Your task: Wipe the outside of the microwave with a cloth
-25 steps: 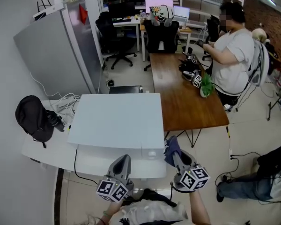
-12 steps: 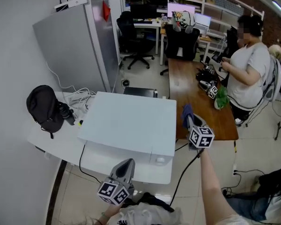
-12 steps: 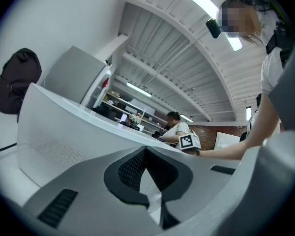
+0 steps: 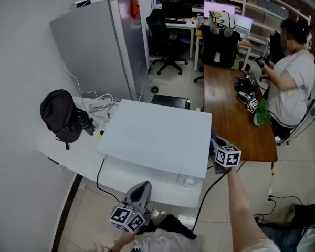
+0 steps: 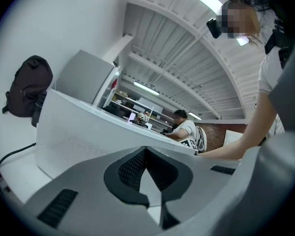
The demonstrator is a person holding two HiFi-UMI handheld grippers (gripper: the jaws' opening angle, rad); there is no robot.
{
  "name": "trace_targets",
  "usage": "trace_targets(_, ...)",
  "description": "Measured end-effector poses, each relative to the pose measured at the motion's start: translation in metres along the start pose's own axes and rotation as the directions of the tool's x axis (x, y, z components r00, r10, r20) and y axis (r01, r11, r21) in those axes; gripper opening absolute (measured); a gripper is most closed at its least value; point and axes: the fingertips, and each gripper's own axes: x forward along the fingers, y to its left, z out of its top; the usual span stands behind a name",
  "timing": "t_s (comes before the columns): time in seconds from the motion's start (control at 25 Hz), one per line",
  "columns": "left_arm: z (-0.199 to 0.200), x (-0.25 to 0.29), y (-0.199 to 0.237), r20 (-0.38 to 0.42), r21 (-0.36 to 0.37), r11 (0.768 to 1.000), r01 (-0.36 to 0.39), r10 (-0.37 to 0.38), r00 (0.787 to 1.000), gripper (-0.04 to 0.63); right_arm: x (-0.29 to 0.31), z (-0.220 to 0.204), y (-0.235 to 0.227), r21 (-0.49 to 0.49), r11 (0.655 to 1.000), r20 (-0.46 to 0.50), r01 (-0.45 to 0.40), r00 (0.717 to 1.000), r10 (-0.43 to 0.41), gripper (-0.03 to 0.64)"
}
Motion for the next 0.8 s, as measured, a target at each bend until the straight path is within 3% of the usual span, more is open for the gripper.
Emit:
trace_targets(0.4,-0.004,0.024,-0.027,-0.011,-0.008,0.992,0.128,-0.128,0.992,-0.014,-0.131,-0.076,0.100,0.127,0.987,0.059,-0.099,0.994,0.093,0.070)
trace_targets(0.64,-0.012,0.032,-0.047,-0.029,-0.012,0.979,0.205,-0.205,0.978,-0.014,-0.182,-0.127,0.146,0.208,0.976,0.040,-0.068,0.997,0.061,0.071)
trace_targets(0.8,-0.012,0.030,-0.054,-0.032,-0.015,0.975,0.221,-0.221,0.975,-0.014,-0.193,-0.116,0.124,0.198,0.980,0.074,0.016,0.997,-0.031,0.071)
